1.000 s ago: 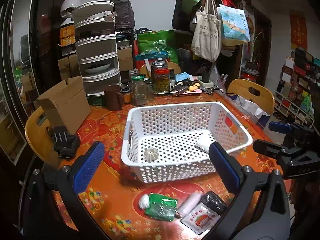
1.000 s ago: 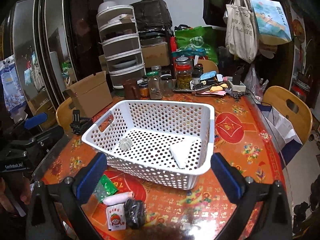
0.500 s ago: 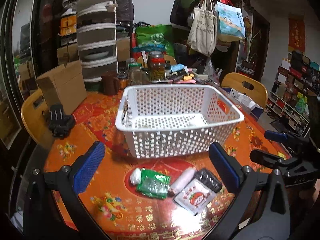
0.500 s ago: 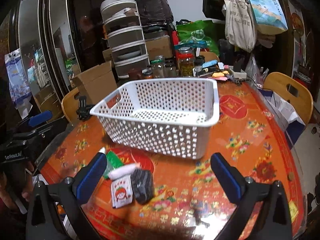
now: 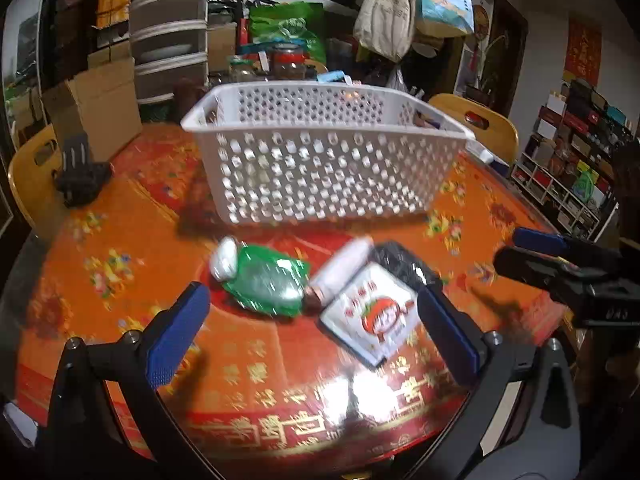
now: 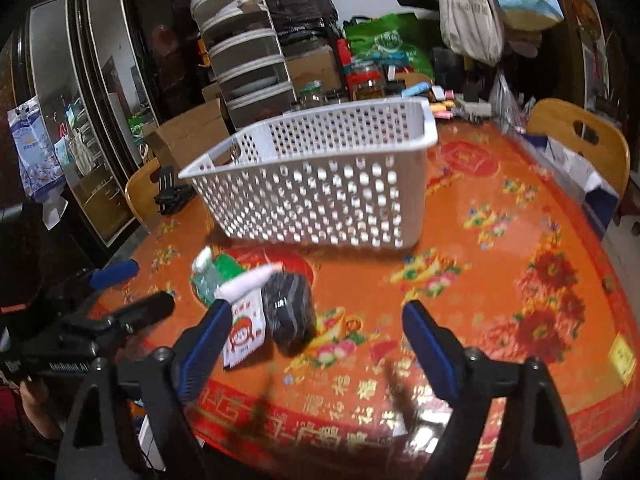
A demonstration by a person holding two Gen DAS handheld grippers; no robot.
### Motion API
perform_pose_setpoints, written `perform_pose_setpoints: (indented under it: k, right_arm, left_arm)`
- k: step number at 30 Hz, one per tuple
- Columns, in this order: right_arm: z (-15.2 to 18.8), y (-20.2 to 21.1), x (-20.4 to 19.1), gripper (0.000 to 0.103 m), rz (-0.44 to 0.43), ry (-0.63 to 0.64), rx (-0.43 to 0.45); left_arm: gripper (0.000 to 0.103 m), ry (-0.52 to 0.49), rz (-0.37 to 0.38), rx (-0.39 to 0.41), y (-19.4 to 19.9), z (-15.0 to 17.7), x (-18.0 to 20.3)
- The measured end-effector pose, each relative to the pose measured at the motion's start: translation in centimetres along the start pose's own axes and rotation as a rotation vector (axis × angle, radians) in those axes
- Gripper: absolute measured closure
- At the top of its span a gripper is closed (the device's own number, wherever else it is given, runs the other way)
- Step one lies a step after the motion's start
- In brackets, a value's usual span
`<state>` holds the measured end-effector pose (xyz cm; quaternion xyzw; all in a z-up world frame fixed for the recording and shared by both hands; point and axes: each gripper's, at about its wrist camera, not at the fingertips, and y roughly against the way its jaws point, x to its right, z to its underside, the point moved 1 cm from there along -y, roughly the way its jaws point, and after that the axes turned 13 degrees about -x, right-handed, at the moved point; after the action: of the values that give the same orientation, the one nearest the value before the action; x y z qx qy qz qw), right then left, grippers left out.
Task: Organize soft objects
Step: 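Grasp the dark grey sock with the right gripper while the left gripper grasps the cartoon snack bag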
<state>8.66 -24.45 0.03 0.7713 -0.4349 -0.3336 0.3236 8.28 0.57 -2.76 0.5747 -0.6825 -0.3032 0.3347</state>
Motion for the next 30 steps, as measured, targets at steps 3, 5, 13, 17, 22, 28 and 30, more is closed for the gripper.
perform_pose_setpoints:
  k: [3, 5, 13, 17, 22, 28, 30]
  right_arm:
    - [1.0, -0.8, 0.3, 0.023, 0.000, -0.018, -0.018]
    - [1.4, -1.0, 0.3, 0.029, -0.008, -0.027, -0.022]
    - [1.8, -1.9, 0.4, 0.041, 0.003, -0.035, -0.038]
    - [1.6, -1.9, 0.6, 0.041, 0.006, -0.038, -0.037]
    - [1.5, -2.1, 0.6, 0.041, 0.001, -0.043, -0.040]
    - [1.4, -2.3, 0.5, 0.041, -0.004, -0.047, -0.042]
    - [1.4, -2.5, 0.4, 0.041, -0.011, -0.047, -0.045]
  left_arm:
    - [0.001, -0.010, 0.007, -0.005, -0.9, 1.2, 0.5]
    - [0.001, -0.017, 0.012, -0.006, -1.4, 1.9, 1.0]
    - [0.005, -0.085, 0.037, -0.036, -4.0, 3.0, 3.5]
    - [0.012, -0.103, 0.017, -0.050, -5.4, 3.1, 4.3]
    - [0.029, -0.118, -0.003, -0.068, -6.8, 2.9, 5.0]
    - [0.046, -0.121, 0.005, -0.074, -7.6, 3.1, 5.1]
    - [0.057, -0.129, 0.005, -0.065, -7.6, 3.2, 5.1]
